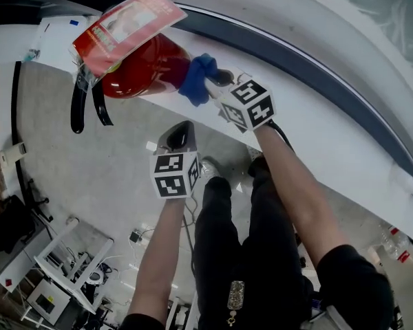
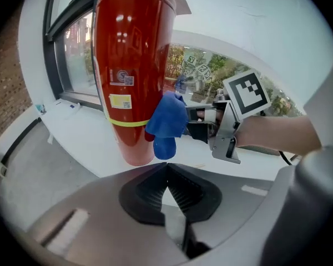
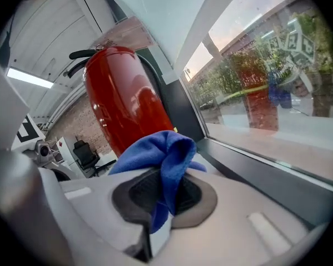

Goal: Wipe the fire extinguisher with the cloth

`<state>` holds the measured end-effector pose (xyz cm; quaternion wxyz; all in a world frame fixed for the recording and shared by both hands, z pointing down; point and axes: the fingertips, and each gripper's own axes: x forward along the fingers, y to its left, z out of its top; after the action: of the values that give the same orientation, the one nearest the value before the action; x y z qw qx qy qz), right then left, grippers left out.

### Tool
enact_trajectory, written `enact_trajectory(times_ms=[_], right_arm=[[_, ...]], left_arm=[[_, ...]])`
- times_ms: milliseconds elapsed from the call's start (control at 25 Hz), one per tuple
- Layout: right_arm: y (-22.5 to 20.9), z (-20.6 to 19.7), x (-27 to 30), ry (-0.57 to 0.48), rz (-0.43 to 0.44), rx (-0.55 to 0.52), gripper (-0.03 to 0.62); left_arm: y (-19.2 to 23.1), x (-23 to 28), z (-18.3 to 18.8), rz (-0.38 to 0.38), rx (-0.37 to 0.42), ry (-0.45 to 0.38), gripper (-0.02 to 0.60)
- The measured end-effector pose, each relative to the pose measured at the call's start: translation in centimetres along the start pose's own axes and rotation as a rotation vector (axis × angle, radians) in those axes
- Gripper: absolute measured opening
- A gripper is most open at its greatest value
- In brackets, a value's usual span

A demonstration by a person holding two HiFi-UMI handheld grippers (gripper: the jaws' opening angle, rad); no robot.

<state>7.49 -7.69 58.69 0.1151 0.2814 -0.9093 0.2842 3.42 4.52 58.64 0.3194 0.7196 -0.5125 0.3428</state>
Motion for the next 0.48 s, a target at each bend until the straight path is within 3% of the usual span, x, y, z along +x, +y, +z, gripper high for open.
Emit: enact_trajectory(times_ms=[200,480], right_arm=[[-3.2,1.3,1.6,0.021,0.031,0.020,0.026],[-6.1,3.2,5.2,0.009,0.072,0.152,0.026]], left_arm=[[-1.1,1.5,1.7,0.005,-0.013,-0.009,0.008],[-1.7,2.4,2.2,0.030,-0.019,-0.003,0.008]])
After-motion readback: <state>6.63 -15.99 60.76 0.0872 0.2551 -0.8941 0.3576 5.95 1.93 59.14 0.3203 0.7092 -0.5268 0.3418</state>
